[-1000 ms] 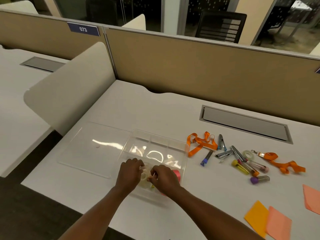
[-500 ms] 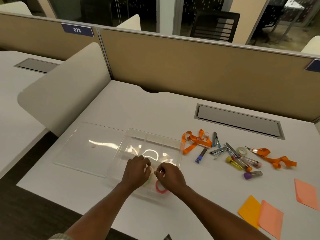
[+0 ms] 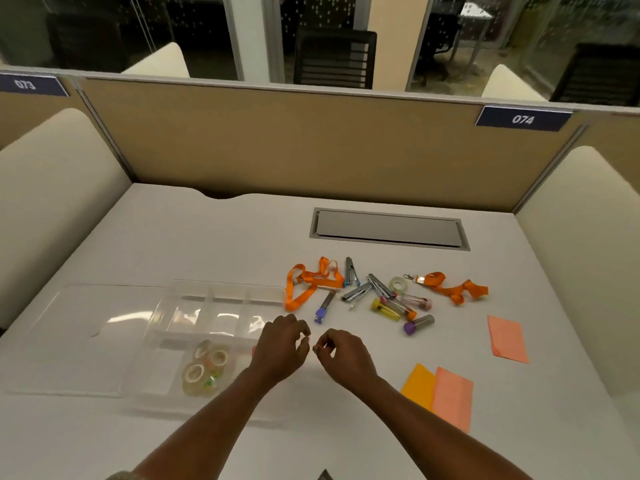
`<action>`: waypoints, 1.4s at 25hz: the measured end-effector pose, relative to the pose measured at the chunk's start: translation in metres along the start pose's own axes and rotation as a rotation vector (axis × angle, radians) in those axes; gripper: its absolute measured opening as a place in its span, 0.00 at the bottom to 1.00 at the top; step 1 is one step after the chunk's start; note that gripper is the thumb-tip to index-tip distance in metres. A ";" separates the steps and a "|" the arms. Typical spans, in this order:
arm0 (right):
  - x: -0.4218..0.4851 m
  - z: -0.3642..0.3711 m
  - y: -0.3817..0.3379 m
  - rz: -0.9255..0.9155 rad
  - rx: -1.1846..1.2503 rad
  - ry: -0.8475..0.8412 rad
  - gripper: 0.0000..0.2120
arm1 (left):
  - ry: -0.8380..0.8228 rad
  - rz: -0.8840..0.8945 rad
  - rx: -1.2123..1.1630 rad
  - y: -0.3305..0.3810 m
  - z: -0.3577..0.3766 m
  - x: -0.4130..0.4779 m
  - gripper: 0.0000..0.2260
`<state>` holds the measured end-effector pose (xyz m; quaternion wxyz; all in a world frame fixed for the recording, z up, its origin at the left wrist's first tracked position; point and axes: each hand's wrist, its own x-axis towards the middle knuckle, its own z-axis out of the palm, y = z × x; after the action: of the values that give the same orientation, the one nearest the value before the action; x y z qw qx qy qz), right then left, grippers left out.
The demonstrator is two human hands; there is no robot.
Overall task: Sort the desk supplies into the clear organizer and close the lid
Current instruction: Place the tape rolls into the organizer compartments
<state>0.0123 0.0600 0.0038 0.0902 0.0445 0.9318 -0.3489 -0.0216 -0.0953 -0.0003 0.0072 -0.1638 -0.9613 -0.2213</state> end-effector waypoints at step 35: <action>0.085 -0.146 0.249 0.248 -0.058 0.185 0.13 | -0.285 0.020 0.359 0.168 0.166 0.219 0.20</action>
<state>-0.0551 0.3455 -0.0646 0.0477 0.1886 0.9331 -0.3026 -0.1656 0.1862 -0.0597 -0.0973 -0.1991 -0.9749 -0.0211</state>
